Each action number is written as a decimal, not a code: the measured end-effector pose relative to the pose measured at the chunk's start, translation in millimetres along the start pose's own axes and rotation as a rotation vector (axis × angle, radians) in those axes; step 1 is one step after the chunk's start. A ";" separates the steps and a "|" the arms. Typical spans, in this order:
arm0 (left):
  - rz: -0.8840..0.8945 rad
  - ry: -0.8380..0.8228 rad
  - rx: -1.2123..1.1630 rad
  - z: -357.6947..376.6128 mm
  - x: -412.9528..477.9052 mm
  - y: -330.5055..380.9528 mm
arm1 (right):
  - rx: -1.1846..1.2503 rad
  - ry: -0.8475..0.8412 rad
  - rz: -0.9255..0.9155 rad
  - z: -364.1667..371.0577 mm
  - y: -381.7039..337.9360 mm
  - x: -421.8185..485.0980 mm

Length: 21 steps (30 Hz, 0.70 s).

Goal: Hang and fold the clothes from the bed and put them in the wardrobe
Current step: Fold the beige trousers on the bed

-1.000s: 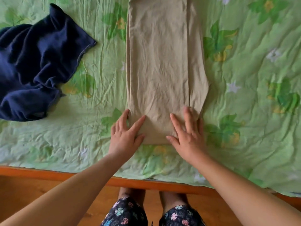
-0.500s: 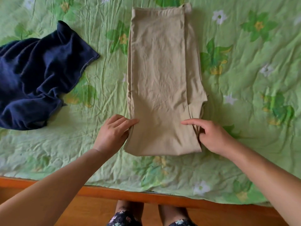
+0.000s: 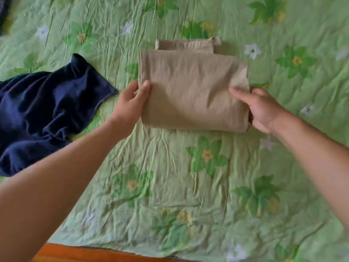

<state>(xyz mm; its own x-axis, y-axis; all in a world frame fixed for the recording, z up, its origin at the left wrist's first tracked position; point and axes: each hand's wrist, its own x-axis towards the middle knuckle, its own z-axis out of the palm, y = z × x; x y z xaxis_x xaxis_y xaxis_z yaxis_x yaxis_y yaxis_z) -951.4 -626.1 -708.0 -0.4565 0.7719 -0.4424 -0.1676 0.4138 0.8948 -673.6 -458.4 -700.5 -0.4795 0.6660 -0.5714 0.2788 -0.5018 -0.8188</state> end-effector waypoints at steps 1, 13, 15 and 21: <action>-0.095 -0.060 -0.083 1.6 12.3 -0.2 | 0.039 -0.052 0.109 -2.3 -1.2 10.5; -0.263 -0.148 0.237 -7.6 -39.0 -81.3 | -0.265 -0.210 0.574 0.9 63.1 2.2; -0.312 -0.167 0.269 -10.3 -60.7 -93.4 | -0.309 -0.202 0.637 2.6 75.6 -19.2; -0.425 -0.263 0.313 -9.7 -104.2 -108.1 | -0.340 -0.148 0.710 23.1 114.0 -84.5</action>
<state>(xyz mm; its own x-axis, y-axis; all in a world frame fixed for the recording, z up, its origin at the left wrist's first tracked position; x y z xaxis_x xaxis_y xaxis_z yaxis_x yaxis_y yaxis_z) -894.2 -755.9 -758.1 -0.1665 0.5844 -0.7942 -0.0040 0.8050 0.5932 -620.5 -584.6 -744.4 -0.1913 0.1587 -0.9686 0.7856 -0.5668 -0.2480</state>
